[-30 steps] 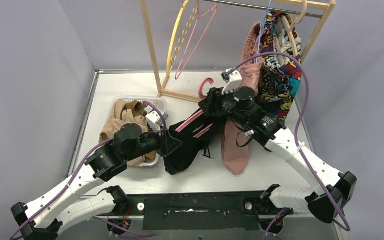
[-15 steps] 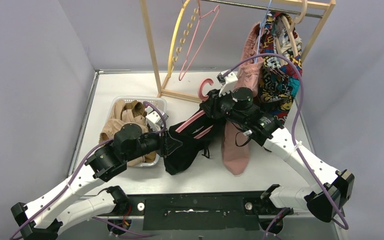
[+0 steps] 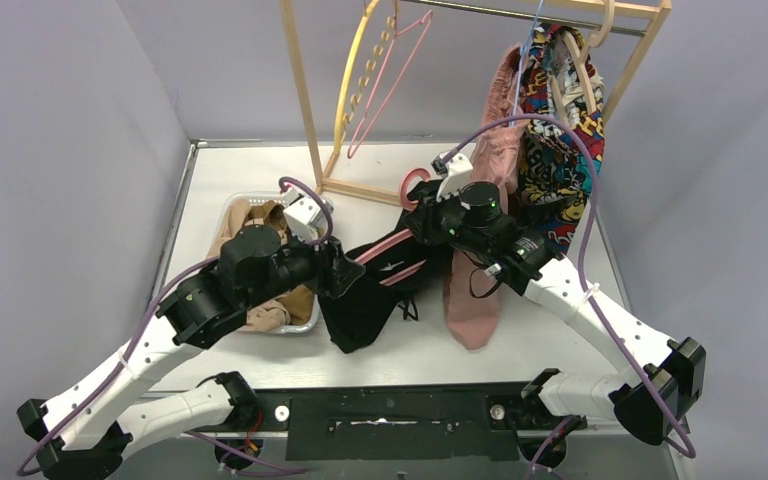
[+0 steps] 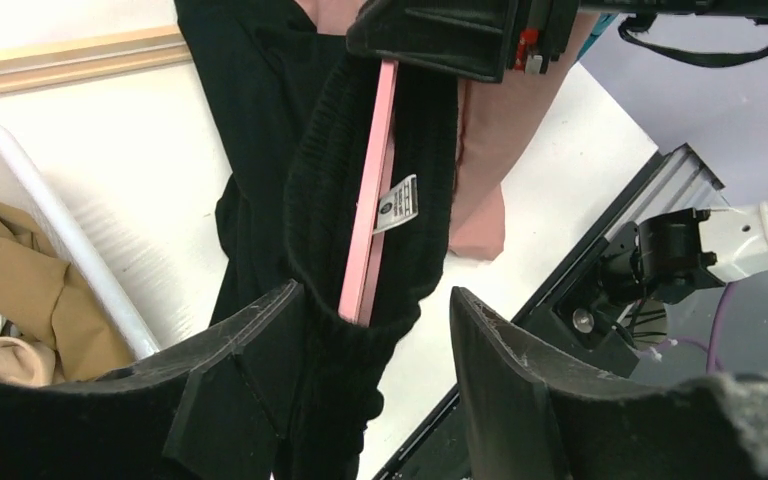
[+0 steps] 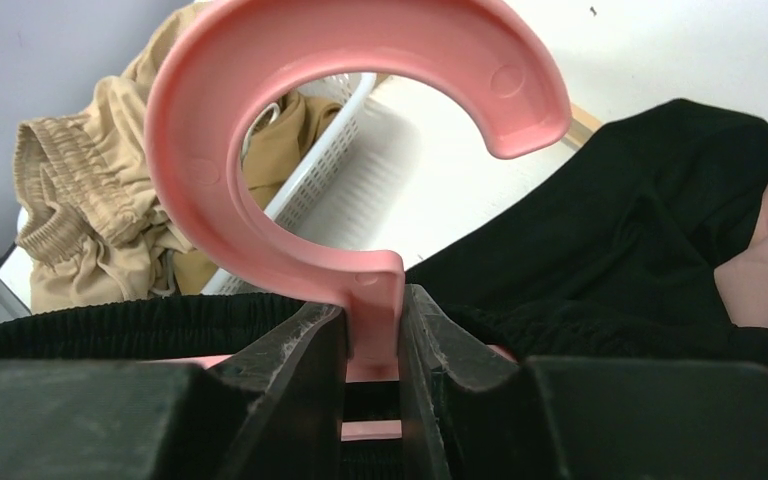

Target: Remove the shorts from the hanger

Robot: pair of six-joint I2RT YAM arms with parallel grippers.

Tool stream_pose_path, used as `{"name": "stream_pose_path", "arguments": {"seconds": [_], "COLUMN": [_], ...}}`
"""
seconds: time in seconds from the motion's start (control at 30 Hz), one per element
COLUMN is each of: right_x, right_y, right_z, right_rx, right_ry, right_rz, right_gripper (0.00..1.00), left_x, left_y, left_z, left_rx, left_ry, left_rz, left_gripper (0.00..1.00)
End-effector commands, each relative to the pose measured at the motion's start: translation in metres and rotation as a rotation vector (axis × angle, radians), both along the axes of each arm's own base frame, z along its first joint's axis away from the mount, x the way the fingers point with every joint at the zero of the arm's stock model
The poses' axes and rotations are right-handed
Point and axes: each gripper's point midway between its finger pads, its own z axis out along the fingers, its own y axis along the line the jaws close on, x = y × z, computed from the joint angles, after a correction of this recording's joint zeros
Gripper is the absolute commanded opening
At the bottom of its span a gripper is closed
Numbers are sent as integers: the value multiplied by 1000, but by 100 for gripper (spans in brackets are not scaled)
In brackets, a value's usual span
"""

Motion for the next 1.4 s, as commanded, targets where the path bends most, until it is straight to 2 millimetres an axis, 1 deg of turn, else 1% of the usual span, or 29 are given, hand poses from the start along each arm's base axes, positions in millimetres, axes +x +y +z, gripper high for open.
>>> {"name": "stream_pose_path", "arguments": {"seconds": [0.0, 0.03, 0.07, 0.17, 0.2, 0.27, 0.37, 0.43, 0.57, 0.8, 0.9, 1.03, 1.1, 1.27, 1.37], "right_x": [-2, -2, -1, 0, 0, 2, 3, 4, 9, 18, 22, 26, 27, 30, 30], "right_y": [1, 0, -1, -4, -5, -9, -14, -19, -25, -37, -40, -44, -44, -48, -47], "right_z": [29, 29, 29, 29, 29, 28, 30, 31, 33, 40, 48, 62, 64, 64, 64], "right_rx": [66, 65, 66, 62, 59, 45, 35, 29, 23, 7, 9, 47, 72, 105, 120], "right_ry": [-72, -71, -72, -71, -70, -66, -71, -75, -80, -101, -119, -137, -138, -122, -111], "right_rz": [-14, -21, -27, -40, -49, -65, -85, -110, -144, -225, -252, -281, -290, -324, -326], "right_gripper": [2, 2, 2, 1, 1, 1, 1, 1, 1, 1, 1, 1, 1, 0, 0], "left_x": [4, 3, 3, 3, 3, 2, 3, 3, 3, 2, 4, 8, 7, 3, 1], "left_y": [-4, -7, -9, -10, -10, -9, -7, -2, 0, 4, 15, 42, 50, 53, 47], "left_z": [2, -1, -3, -8, -9, -12, -9, -9, -9, -18, -26, -43, -49, -62, -67], "left_rx": [80, 93, 105, 126, 124, 109, 86, 91, 89, 131, 154, 187, 183, 166, 141], "left_ry": [22, 37, 52, 87, 93, 95, 90, 90, 86, 108, 143, 176, 184, 229, 242], "left_rz": [-16, -27, -35, -32, -28, -21, -2, 20, 24, 31, 100, 247, 289, 315, 294], "left_gripper": [51, 47, 39, 11, 6, 0, 0, 0, 0, 0, 0, 0, 0, 0, 0]}}
